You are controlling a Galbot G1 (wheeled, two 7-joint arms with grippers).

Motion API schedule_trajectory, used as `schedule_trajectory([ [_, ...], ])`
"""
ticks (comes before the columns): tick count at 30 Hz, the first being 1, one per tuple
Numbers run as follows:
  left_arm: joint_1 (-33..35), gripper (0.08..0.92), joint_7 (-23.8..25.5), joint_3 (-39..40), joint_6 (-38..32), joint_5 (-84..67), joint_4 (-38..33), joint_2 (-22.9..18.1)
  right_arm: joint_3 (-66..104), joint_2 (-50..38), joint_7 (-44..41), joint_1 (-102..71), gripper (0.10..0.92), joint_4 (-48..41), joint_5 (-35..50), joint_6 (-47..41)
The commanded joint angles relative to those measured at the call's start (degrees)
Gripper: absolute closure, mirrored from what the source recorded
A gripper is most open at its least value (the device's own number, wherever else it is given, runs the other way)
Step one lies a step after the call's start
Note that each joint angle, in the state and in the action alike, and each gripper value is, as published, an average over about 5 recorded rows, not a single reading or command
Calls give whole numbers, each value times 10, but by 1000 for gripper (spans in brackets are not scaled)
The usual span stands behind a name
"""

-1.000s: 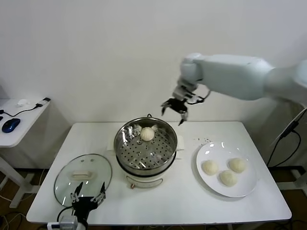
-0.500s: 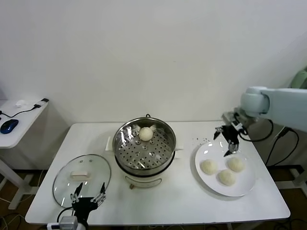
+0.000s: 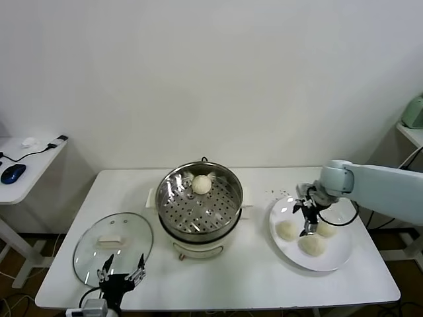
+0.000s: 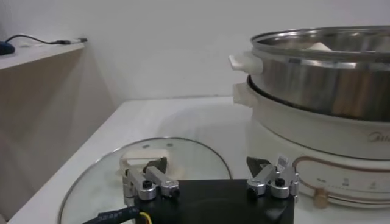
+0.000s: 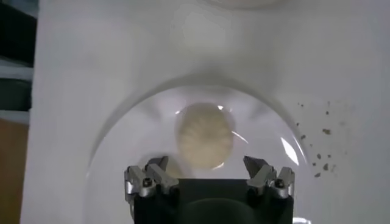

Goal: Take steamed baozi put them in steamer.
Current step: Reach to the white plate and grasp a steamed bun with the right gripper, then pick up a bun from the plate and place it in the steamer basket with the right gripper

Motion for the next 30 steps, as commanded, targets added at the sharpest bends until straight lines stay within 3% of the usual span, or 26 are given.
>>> schedule_trajectory([
  [1, 0, 177, 0, 0, 0, 0, 2, -1, 76, 29, 14, -95, 203, -53, -14, -25],
  [7, 2, 177, 0, 0, 0, 0, 2, 0, 75, 33, 11, -93, 217, -57, -16, -25],
  [14, 4, 177, -1, 1, 1, 0, -2, -1, 69, 21, 4, -56, 367, -39, -7, -18],
  [20, 7, 177, -2, 1, 2, 2, -6, -2, 9, 0, -30, 68, 389, 3, 5, -1],
  [26, 14, 177, -2, 3, 3, 3, -14, -1, -98, 17, -77, 273, 389, 44, 78, 22],
  [30, 15, 177, -2, 7, 3, 5, -16, 0, -125, 65, -95, 382, 389, 78, 174, 14],
])
